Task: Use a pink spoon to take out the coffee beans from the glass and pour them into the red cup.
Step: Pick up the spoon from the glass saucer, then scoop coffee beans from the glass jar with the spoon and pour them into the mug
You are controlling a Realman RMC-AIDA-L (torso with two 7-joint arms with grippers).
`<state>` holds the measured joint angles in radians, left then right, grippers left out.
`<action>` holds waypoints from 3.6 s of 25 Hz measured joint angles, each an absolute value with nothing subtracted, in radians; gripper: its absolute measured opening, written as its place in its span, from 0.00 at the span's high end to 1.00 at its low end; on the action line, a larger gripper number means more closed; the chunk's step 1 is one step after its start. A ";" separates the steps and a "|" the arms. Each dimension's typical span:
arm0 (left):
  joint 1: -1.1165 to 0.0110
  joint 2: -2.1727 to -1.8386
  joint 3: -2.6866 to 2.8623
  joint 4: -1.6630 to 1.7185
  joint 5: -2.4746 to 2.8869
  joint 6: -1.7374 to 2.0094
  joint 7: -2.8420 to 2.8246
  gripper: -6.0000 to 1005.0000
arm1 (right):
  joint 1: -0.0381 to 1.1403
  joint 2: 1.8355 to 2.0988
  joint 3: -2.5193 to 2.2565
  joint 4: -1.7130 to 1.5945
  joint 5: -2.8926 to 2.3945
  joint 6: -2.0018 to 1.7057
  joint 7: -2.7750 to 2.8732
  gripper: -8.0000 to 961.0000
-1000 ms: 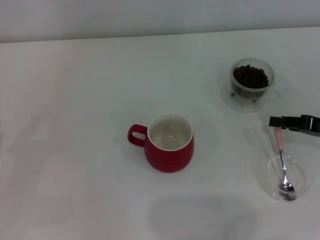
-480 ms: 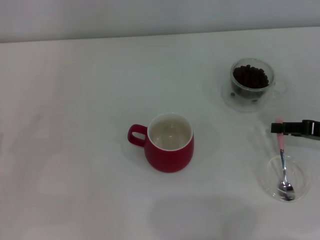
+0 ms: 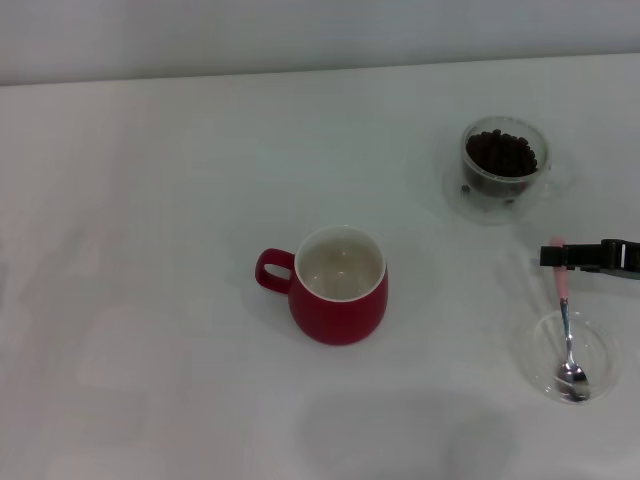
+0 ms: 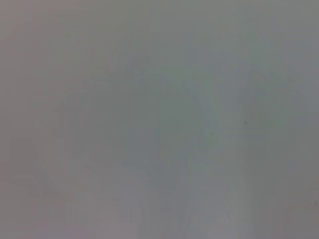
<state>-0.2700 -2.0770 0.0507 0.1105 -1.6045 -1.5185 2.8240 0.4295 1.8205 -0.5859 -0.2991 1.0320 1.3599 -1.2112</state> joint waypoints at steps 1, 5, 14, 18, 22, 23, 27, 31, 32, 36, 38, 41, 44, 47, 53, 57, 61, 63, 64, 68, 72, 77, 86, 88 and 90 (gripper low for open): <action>-0.270 -2.077 0.051 0.110 -1.604 -1.519 2.824 0.53 | 0.430 1.819 -0.586 -0.299 1.031 1.360 -1.211 0.61; -0.270 -2.077 0.051 0.110 -1.604 -1.519 2.824 0.53 | 0.430 1.817 -0.586 -0.299 1.027 1.361 -1.209 0.61; -0.275 -2.076 0.051 0.110 -1.604 -1.503 2.824 0.53 | 0.431 1.838 -0.586 -0.324 1.010 1.361 -1.211 0.63; -0.275 -2.075 0.051 0.110 -1.604 -1.497 2.824 0.53 | 0.431 1.839 -0.581 -0.327 1.009 1.361 -1.210 0.64; -0.275 -2.075 0.051 0.110 -1.604 -1.496 2.824 0.53 | 0.431 1.834 -0.575 -0.327 1.010 1.361 -1.209 0.77; -0.275 -2.075 0.051 0.110 -1.604 -1.496 2.824 0.53 | 0.431 1.833 -0.574 -0.327 1.011 1.361 -1.209 0.81; -0.275 -2.075 0.051 0.110 -1.604 -1.495 2.824 0.53 | 0.431 1.832 -0.574 -0.327 1.013 1.361 -1.209 0.84; -0.275 -2.075 0.051 0.110 -1.604 -1.494 2.824 0.53 | 0.431 1.832 -0.571 -0.327 1.017 1.362 -1.208 0.85; -0.275 -2.075 0.051 0.110 -1.604 -1.494 2.824 0.53 | 0.430 1.831 -0.566 -0.327 1.018 1.362 -1.208 0.85; -0.275 -2.075 0.051 0.110 -1.604 -1.493 2.824 0.53 | 0.418 1.837 -0.529 -0.353 1.020 1.366 -1.203 0.85; -0.274 -2.075 0.051 0.110 -1.604 -1.493 2.824 0.53 | 0.412 1.841 -0.516 -0.369 1.023 1.378 -1.199 0.85; -0.275 -2.075 0.051 0.113 -1.604 -1.492 2.824 0.53 | 0.407 1.843 -0.497 -0.386 1.030 1.404 -1.197 0.85; -0.275 -2.075 0.051 0.118 -1.604 -1.492 2.824 0.53 | 0.402 1.852 -0.451 -0.409 1.034 1.451 -1.197 0.85; -0.277 -2.075 0.051 0.124 -1.604 -1.492 2.824 0.53 | 0.398 1.861 -0.394 -0.436 1.039 1.507 -1.201 0.85; -0.286 -2.076 0.051 0.125 -1.604 -1.492 2.824 0.53 | 0.393 1.898 -0.371 -0.493 1.128 1.574 -1.220 0.85; -0.300 -2.075 0.051 0.125 -1.604 -1.487 2.824 0.53 | 0.404 1.913 -0.377 -0.497 1.232 1.599 -1.249 0.85; -0.313 -2.075 0.051 0.134 -1.604 -1.477 2.824 0.53 | 0.426 1.921 -0.378 -0.512 1.281 1.610 -1.262 0.85; -0.317 -2.075 0.051 0.135 -1.604 -1.472 2.824 0.53 | 0.442 1.924 -0.374 -0.516 1.283 1.609 -1.272 0.85; -0.320 -2.075 0.051 0.135 -1.604 -1.470 2.824 0.53 | 0.450 1.926 -0.373 -0.516 1.286 1.603 -1.278 0.85; -0.325 -2.076 0.051 0.132 -1.605 -1.468 2.824 0.53 | 0.475 1.936 -0.372 -0.516 1.316 1.565 -1.286 0.85; -0.322 -2.078 0.051 0.128 -1.605 -1.468 2.824 0.53 | 0.500 1.938 -0.372 -0.517 1.343 1.549 -1.284 0.85; -0.314 -2.080 0.051 0.127 -1.604 -1.468 2.824 0.53 | 0.533 1.946 -0.371 -0.517 1.363 1.518 -1.267 0.85; -0.304 -2.081 0.051 0.124 -1.604 -1.468 2.824 0.53 | 0.582 1.958 -0.389 -0.515 1.356 1.374 -1.291 0.85; -0.304 -2.081 0.051 0.124 -1.604 -1.468 2.824 0.53 | 0.585 1.959 -0.402 -0.516 1.354 1.336 -1.314 0.85; -0.304 -2.081 0.051 0.124 -1.604 -1.471 2.824 0.53 | 0.587 1.959 -0.419 -0.517 1.353 1.291 -1.342 0.85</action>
<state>-0.3039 -2.0814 0.0506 0.1238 -1.6045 -1.4705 2.8240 0.5866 1.9585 -0.4190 -0.5171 1.3528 1.2907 -1.3422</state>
